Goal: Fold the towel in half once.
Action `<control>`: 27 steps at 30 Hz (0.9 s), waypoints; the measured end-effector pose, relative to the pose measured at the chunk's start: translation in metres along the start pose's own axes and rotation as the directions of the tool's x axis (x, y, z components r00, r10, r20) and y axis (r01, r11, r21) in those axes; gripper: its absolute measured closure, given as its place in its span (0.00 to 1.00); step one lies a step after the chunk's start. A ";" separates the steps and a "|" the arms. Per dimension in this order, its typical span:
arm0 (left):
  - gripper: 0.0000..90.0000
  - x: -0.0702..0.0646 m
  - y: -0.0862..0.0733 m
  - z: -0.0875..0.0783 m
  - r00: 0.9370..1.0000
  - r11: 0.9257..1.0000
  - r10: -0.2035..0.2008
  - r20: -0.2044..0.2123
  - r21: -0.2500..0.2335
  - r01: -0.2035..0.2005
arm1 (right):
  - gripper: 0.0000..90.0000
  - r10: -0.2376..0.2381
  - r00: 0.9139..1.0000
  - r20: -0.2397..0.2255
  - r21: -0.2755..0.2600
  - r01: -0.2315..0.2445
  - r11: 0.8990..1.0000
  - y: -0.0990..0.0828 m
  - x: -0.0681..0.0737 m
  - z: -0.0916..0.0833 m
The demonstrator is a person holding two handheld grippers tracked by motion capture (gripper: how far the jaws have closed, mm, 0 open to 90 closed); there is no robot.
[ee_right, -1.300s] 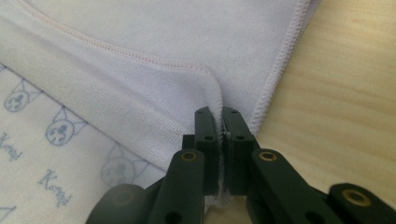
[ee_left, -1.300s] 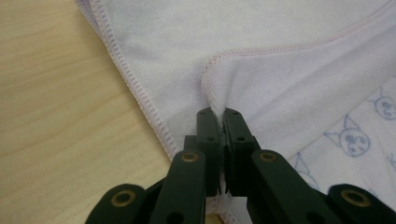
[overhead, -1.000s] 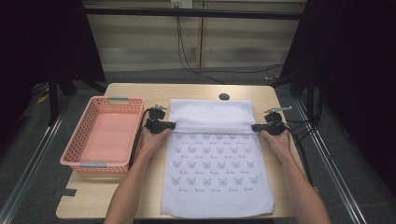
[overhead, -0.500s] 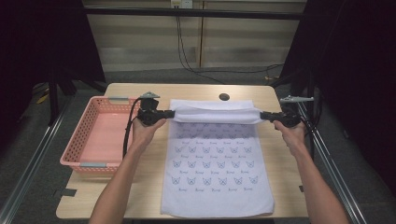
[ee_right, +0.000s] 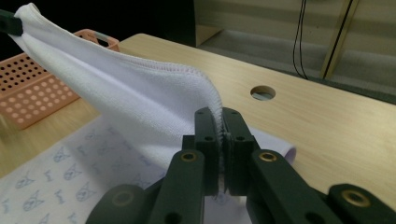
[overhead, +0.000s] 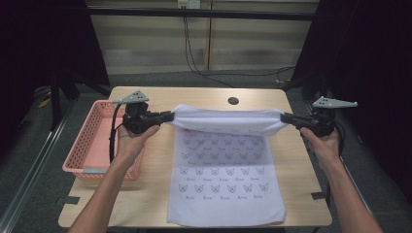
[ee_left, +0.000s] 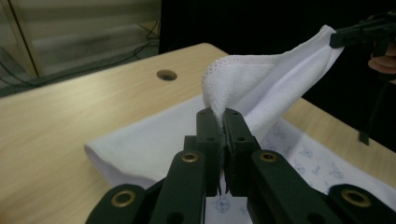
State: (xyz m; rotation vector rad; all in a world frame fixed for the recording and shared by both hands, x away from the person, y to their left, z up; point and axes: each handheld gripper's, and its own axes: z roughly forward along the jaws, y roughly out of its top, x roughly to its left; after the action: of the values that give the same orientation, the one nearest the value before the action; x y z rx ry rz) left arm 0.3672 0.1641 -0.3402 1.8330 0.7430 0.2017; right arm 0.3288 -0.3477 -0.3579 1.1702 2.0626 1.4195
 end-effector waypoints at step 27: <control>0.90 -0.066 -0.178 -0.009 0.984 0.931 -0.020 0.176 0.362 -0.046 | 0.92 0.002 0.985 -0.172 0.312 0.052 0.949 -0.154 0.071 -0.040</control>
State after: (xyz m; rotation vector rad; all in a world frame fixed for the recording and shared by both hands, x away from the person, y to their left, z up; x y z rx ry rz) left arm 0.2408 0.1703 -0.4827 2.1763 0.6748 -0.1000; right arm 0.1950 -0.3364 -0.4692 1.1686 2.4874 1.2463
